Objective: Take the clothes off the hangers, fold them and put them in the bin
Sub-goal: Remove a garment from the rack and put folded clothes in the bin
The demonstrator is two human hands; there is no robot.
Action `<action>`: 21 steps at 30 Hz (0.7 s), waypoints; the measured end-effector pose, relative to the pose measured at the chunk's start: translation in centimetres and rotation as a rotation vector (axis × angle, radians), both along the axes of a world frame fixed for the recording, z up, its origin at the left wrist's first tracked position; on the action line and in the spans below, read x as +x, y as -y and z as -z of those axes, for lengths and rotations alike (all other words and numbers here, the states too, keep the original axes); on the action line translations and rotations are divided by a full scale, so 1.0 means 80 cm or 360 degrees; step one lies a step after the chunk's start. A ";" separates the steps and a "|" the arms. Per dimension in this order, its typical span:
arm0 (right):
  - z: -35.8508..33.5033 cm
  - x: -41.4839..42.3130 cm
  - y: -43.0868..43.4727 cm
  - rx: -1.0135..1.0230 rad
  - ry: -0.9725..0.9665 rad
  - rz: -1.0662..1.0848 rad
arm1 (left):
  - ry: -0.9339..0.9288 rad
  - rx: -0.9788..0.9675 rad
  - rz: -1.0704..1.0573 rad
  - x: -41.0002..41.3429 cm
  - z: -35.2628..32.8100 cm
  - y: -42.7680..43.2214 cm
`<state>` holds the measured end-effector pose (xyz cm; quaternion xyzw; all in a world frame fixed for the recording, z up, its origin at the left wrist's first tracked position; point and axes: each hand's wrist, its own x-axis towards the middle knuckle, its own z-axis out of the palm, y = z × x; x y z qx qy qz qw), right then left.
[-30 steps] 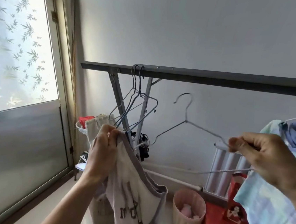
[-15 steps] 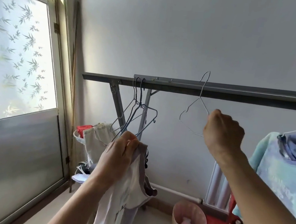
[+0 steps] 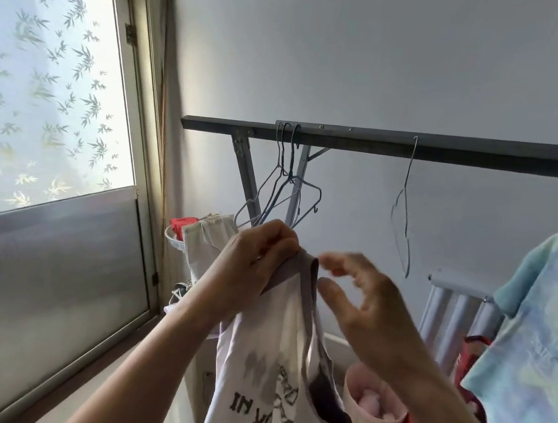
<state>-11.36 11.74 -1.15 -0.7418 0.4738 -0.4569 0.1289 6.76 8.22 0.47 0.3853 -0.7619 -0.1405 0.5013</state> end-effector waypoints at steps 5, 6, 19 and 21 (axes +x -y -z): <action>0.023 0.013 -0.015 0.0283 0.0701 -0.0348 | -0.0014 0.0024 0.0051 -0.010 0.008 -0.012; 0.027 0.012 -0.013 0.0240 0.0725 -0.0291 | -0.0006 0.0046 0.0049 -0.012 0.010 -0.015; 0.063 -0.010 0.010 0.0037 -0.0134 0.0122 | 0.0298 0.0148 -0.0127 -0.017 -0.011 -0.031; 0.073 -0.020 0.016 0.0159 -0.0461 0.0276 | 0.0267 0.0136 -0.0181 -0.012 -0.014 -0.030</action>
